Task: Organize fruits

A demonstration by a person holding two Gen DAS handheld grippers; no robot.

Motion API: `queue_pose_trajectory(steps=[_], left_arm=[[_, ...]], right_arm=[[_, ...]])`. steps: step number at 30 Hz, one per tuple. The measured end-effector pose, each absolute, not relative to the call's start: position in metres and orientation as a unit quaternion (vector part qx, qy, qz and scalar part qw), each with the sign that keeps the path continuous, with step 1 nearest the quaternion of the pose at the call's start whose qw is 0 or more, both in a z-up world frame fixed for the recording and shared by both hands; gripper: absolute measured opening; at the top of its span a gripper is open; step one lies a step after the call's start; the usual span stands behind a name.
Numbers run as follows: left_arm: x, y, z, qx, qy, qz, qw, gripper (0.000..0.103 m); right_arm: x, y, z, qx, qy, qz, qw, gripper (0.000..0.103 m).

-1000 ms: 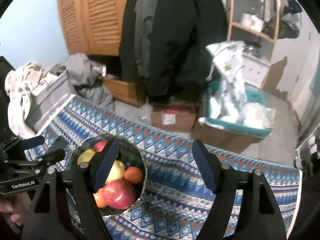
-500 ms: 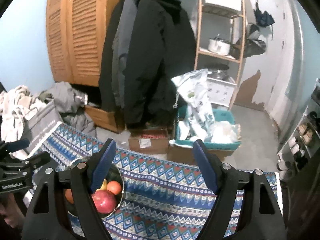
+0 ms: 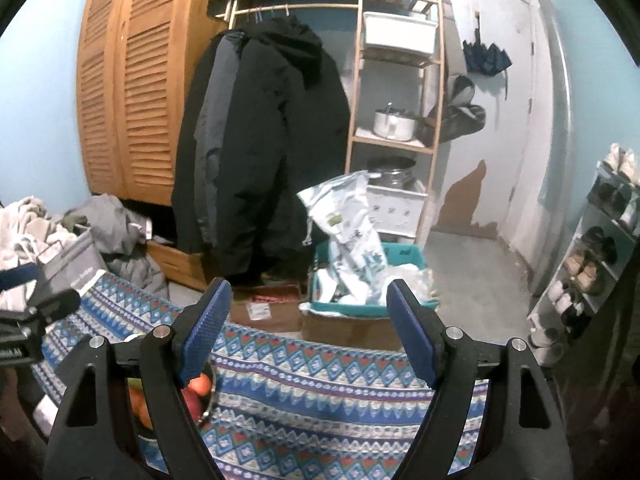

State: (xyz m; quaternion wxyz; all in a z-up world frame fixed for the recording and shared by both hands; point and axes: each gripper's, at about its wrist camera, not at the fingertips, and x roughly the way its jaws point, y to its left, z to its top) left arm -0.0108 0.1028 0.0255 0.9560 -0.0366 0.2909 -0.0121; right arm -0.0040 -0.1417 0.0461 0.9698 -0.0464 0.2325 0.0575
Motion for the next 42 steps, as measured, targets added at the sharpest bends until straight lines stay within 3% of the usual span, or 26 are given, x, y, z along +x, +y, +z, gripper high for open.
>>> queue_pose_trajectory(steps=[42], left_arm=[[-0.01, 0.064, 0.038, -0.012, 0.276, -0.013, 0.961, 0.102]], right_arm=[[-0.02, -0.194, 0.038, -0.047, 0.219, 0.009, 0.975, 0.079]])
